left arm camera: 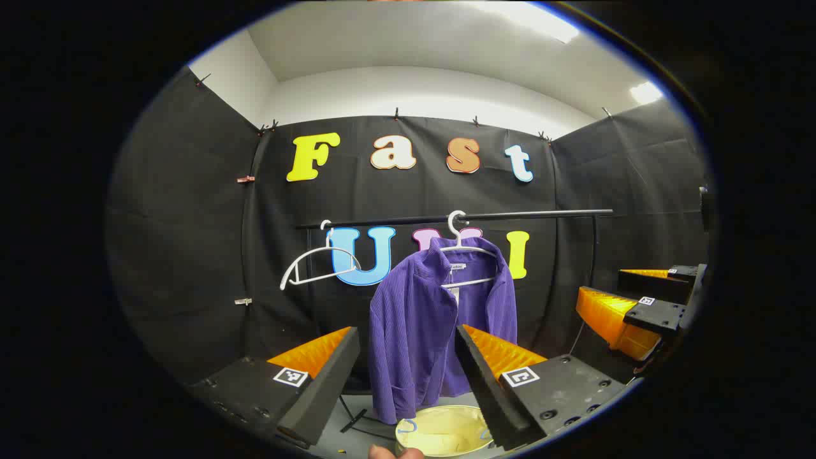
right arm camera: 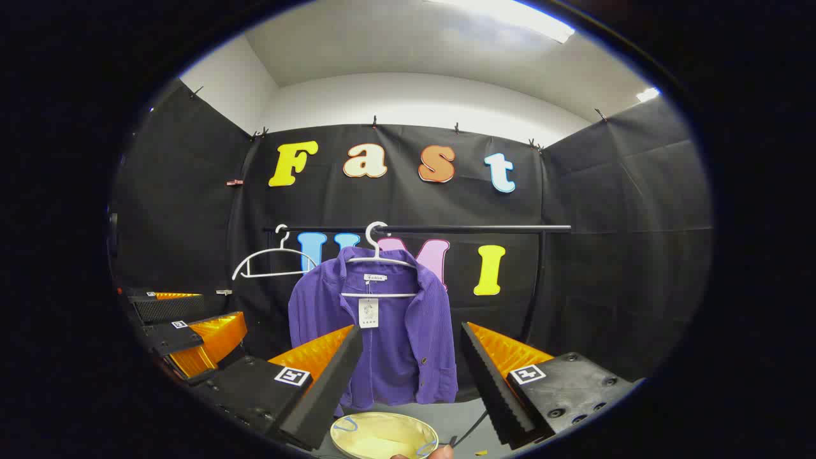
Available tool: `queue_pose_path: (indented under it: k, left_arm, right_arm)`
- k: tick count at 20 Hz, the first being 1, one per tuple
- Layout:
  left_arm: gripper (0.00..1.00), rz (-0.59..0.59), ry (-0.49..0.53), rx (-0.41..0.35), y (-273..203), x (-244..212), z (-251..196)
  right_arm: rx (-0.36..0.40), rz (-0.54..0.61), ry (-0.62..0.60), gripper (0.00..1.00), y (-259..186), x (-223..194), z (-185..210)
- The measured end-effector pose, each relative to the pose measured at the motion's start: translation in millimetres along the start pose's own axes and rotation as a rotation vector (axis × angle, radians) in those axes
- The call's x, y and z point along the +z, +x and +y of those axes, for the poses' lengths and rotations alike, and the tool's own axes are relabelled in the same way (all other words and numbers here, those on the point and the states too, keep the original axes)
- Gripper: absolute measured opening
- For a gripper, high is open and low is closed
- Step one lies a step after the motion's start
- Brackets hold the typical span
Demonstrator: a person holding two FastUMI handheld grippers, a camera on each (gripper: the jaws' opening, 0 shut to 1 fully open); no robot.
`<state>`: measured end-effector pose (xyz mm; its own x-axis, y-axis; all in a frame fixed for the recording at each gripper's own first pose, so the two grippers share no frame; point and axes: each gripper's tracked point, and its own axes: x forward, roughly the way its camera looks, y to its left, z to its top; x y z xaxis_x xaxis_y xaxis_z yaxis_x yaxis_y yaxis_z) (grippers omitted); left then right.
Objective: Grasp the clothes on the hanger with both hands and then place them into the laundry hamper below.
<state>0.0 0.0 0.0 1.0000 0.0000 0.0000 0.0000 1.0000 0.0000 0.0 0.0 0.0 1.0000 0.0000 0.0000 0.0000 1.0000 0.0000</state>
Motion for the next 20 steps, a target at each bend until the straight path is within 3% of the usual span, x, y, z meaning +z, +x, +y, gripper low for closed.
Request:
queue_pose_path:
  k: [13, 20]
  left_arm:
    - [0.92, -0.012, -0.006, 0.021, -4.3, 2.0, 2.9]
    - [0.94, -0.003, -0.004, 0.043, -10.2, -0.3, 6.3]
  right_arm:
    - [-0.017, 0.02, 0.006, 0.96, -6.1, -4.3, -1.1]
    - [0.01, 0.013, 0.016, 0.98, -5.5, -4.4, 10.0]
